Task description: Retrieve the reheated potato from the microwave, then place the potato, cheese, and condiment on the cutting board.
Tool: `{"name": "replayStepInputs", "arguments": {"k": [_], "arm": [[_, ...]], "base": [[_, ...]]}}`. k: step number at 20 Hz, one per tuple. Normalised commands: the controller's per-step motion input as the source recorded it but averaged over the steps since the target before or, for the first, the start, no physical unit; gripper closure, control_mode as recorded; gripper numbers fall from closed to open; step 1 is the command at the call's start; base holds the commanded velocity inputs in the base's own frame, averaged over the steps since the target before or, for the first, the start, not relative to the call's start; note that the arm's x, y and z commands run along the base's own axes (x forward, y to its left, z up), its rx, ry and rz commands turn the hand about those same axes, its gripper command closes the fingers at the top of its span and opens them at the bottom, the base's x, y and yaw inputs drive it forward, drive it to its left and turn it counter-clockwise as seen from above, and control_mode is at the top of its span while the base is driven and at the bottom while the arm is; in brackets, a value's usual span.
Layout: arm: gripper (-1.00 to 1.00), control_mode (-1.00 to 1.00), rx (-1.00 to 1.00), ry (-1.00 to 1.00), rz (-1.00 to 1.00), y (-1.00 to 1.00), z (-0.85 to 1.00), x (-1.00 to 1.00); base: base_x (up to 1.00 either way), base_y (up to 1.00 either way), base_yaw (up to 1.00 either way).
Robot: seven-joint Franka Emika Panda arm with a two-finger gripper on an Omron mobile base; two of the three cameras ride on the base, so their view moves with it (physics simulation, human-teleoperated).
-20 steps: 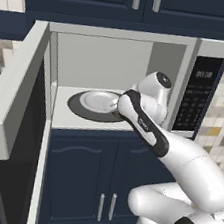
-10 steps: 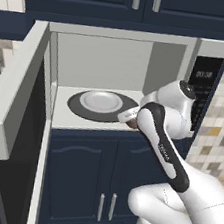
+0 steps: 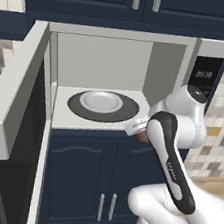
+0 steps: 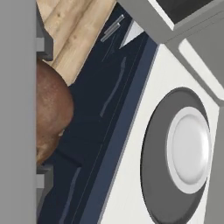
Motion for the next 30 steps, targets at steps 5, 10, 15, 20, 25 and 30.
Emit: {"name": "replayStepInputs", "arguments": {"k": [5, 10, 15, 20, 25, 30], "arm": [[1.00, -1.00, -0.05, 0.10, -0.03, -0.18, 0.00, -0.23], [1.00, -1.00, 0.00, 0.00, 0.00, -0.14, -0.01, -0.06], [1.00, -1.00, 0.00, 0.00, 0.00, -0.01, -0.01, -0.01], [1.00, -1.00, 0.00, 0.00, 0.00, 0.00, 0.00, 0.00], [1.00, -1.00, 0.00, 0.00, 0.00, 0.00, 0.00, 0.00], [1.00, -1.00, 0.00, 0.00, 0.00, 0.00, 0.00, 0.00]], "base": [[0.00, 0.00, 0.00], [0.00, 0.00, 0.00], [0.00, 0.00, 0.00], [0.00, 0.00, 0.00], [0.00, 0.00, 0.00], [0.00, 0.00, 0.00]]}}
